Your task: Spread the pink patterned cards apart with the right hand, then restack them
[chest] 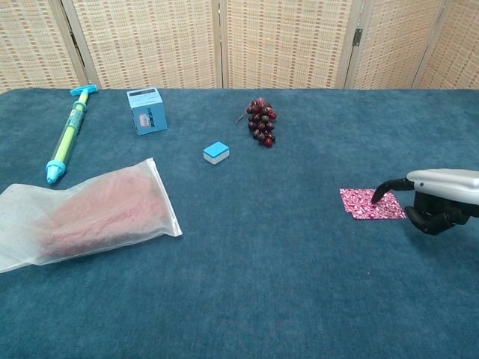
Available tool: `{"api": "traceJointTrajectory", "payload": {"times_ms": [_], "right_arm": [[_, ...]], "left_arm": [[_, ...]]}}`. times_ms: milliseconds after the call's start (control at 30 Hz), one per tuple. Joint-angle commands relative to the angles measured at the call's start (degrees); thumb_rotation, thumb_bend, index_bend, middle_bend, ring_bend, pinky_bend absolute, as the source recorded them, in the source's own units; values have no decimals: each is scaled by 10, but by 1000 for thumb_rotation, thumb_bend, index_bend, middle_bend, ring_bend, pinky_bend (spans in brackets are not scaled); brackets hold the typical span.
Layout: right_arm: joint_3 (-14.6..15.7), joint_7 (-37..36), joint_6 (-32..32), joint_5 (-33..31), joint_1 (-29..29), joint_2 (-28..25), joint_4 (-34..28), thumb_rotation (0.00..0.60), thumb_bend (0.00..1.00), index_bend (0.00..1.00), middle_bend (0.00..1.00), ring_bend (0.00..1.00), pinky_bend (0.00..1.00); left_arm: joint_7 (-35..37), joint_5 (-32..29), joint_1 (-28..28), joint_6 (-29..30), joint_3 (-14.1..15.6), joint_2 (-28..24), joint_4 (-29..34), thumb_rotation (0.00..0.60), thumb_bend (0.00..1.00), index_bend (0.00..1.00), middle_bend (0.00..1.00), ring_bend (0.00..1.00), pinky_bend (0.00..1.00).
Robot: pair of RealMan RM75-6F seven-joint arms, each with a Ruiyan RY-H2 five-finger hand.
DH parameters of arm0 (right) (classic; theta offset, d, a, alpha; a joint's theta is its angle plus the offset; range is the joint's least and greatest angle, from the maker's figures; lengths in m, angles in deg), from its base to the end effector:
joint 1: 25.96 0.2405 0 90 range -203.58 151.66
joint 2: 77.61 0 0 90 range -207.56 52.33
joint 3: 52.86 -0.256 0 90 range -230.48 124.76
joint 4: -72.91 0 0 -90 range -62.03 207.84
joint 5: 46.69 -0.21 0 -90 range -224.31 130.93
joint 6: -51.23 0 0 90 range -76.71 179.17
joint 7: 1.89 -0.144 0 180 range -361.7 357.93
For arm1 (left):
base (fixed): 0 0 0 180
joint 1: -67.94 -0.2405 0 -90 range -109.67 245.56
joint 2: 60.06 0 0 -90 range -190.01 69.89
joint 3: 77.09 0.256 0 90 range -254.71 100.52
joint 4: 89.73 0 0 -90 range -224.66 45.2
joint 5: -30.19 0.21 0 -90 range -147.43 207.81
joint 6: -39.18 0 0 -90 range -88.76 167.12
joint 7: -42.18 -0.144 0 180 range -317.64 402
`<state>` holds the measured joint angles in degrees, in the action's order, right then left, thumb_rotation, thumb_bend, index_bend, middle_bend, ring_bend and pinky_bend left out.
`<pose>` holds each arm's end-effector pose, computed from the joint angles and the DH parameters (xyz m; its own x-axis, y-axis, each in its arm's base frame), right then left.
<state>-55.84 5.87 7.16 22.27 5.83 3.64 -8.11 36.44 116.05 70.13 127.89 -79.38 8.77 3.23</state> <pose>-0.2671 -0.2940 -0.0030 0.4340 -0.5257 0.7316 -0.9006 -0.2318 0.3677 -0.3071 0.1639 0.1391 0.4035 -0.0258 0.9146 0.9147 0.0365 -0.4025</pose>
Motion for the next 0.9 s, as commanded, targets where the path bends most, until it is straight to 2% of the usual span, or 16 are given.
{"api": "traceJointTrajectory", "payload": {"times_ms": [33,367,567,900], "right_arm": [[13,8,-14,4,-12,-11,-19,600,842,187,970,1000,1000],[54,23,-59,40,-46,-43,-80,600,842,187,970,1000,1000],[54,23,-84,52,-55,-57,-97,600,842,187,970,1000,1000],[47,15,-64,36,-49,-40,-67,600,842,187,970,1000,1000]], "left_arm": [[1,0,0,-1,0,1,-1,600,230,194,29,22,90],[4,2,-1,2,-1,2,-4,600,230,194,29,22,90],[5,4,-2,3,1,2,-3,600,230,194,29,22,89],[7,6,-4,5,3,0,-3,600,230,195,29,22,90]]}}
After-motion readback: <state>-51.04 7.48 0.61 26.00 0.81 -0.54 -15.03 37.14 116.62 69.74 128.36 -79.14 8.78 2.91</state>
